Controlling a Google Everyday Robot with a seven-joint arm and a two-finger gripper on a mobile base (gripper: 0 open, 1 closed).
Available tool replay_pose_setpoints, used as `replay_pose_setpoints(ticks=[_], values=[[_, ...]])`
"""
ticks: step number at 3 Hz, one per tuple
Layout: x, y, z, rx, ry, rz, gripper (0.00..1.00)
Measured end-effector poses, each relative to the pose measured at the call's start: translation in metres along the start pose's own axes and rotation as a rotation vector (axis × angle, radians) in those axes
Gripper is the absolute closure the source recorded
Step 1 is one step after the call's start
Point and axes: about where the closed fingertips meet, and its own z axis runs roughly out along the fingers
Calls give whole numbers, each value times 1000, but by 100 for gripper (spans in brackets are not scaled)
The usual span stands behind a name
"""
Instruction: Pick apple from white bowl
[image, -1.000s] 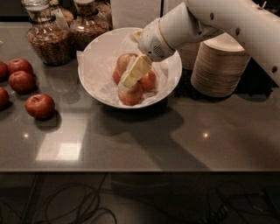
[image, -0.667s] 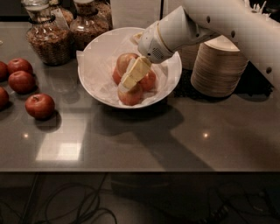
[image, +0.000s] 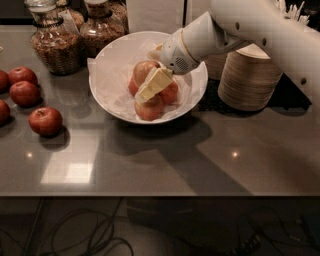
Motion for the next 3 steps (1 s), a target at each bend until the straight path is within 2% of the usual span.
replay_pose_setpoints(ticks=[3], values=[[0,6,-8,-1,-15,13,89]])
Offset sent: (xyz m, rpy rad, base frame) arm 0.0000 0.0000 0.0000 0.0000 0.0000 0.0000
